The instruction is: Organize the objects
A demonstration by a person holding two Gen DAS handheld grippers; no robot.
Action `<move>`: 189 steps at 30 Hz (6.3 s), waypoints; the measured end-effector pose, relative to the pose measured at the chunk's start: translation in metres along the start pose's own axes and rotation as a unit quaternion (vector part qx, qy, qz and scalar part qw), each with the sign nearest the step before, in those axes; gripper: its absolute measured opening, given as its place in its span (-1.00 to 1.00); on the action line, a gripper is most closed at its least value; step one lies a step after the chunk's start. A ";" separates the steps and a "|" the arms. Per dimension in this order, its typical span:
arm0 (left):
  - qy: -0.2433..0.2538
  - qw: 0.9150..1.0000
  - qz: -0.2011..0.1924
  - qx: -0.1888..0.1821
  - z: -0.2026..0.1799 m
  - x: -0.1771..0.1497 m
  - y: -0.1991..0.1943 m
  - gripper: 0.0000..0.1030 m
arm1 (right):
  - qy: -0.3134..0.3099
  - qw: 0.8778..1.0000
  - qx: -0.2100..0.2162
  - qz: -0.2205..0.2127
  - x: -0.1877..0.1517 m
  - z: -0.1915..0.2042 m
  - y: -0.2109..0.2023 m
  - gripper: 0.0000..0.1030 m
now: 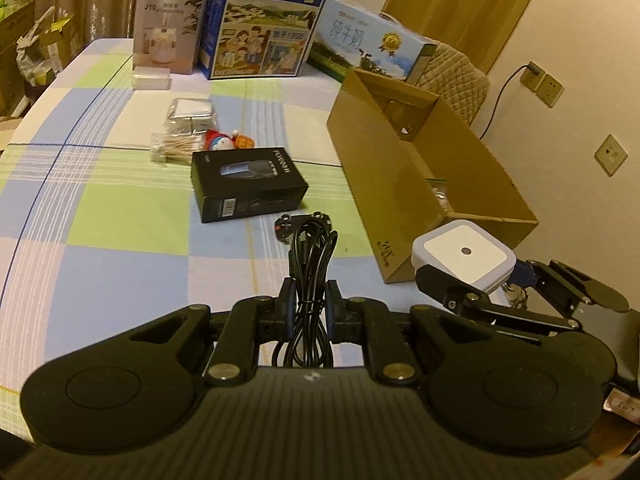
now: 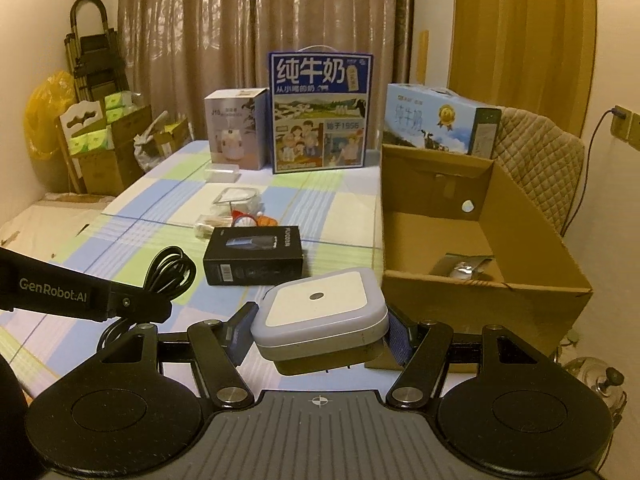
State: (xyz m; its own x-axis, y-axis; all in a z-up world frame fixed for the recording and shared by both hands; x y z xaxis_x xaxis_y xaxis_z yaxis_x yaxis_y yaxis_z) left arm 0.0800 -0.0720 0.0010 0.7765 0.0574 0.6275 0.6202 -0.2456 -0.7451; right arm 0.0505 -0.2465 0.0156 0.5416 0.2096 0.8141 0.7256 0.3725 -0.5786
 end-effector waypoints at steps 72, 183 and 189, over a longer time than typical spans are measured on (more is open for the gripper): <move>0.051 0.998 -0.020 -0.042 -0.140 0.118 0.081 -0.04 | 0.102 0.990 -0.058 -0.080 0.082 -0.198 -0.014 0.24; -0.073 0.995 -0.013 0.070 0.138 0.071 0.154 0.86 | -0.031 0.995 -0.051 0.081 -0.015 0.011 0.215 0.43; -0.072 0.995 -0.012 0.067 0.136 0.071 0.155 0.87 | -0.027 0.995 -0.050 0.081 -0.014 0.012 0.215 0.25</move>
State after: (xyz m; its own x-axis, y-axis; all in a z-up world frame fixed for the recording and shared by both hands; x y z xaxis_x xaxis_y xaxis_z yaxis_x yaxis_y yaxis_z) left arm 0.2467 0.0257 -0.1004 0.7633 0.2029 0.6133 0.6404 -0.1126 -0.7597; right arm 0.1936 -0.1588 -0.1195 0.6331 0.3097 0.7094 0.6702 0.2391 -0.7026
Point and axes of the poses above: each gripper's, at about its wrist camera, not at the fingertips, and y roughly the way its jaws point, z to its left, x to its top, the point moved 2 cm from there along y, roughly the way its jaws point, and after that the axes turned 6 degrees about x, right-handed, at the moved point
